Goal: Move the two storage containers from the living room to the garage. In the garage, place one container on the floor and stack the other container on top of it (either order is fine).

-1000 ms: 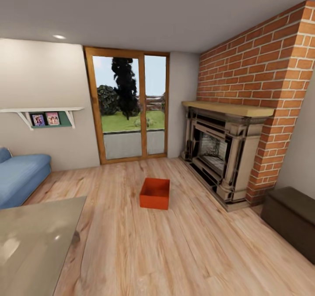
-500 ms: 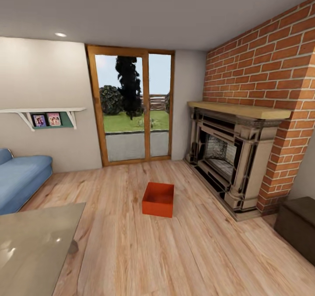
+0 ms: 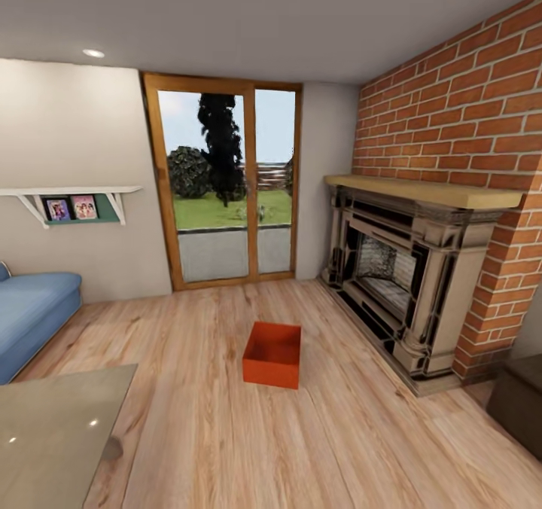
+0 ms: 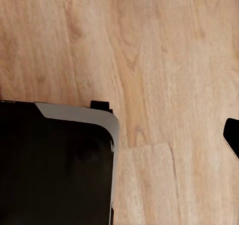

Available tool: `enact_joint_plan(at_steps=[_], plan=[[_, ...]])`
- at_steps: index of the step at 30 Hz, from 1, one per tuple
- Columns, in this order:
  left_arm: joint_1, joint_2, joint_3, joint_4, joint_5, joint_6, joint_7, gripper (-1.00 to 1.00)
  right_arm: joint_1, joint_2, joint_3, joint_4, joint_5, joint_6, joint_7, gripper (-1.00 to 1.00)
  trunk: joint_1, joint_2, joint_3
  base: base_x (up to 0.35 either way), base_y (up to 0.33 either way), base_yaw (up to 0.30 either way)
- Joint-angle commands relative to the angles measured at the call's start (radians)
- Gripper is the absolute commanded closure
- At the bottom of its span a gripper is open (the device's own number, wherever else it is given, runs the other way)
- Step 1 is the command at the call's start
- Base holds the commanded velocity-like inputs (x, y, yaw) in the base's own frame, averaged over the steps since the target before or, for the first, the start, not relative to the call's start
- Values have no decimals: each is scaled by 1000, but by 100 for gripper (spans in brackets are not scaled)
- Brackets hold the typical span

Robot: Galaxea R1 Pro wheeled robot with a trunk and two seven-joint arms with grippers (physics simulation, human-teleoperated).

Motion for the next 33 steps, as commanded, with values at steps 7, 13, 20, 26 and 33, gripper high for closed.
enact_joint_plan(at_steps=[7, 13, 20, 26, 33], plan=[[-1, 0, 8, 1, 1, -3, -2, -100, -1, 1, 9, 3, -7, -6, 0, -100, 1, -1, -2, 326, 0, 0], [-1, 0, 8, 1, 1, -3, -2, -100, -1, 1, 9, 3, -7, -6, 0, -100, 1, -1, -2, 326, 0, 0], [-1, 0, 8, 1, 1, -4, -2, -100, -1, 1, 15, 3, -7, -3, 0, -100, 1, -1, -2, 326, 0, 0], [-1, 0, 8, 1, 1, -4, -2, -100, -1, 1, 16, 3, -7, 2, 0, -100, 1, -1, -2, 326, 0, 0], [-1, 0, 8, 1, 1, -4, -2, -100, -1, 1, 17, 3, -7, 3, 0, -100, 1, -1, -2, 326, 0, 0]])
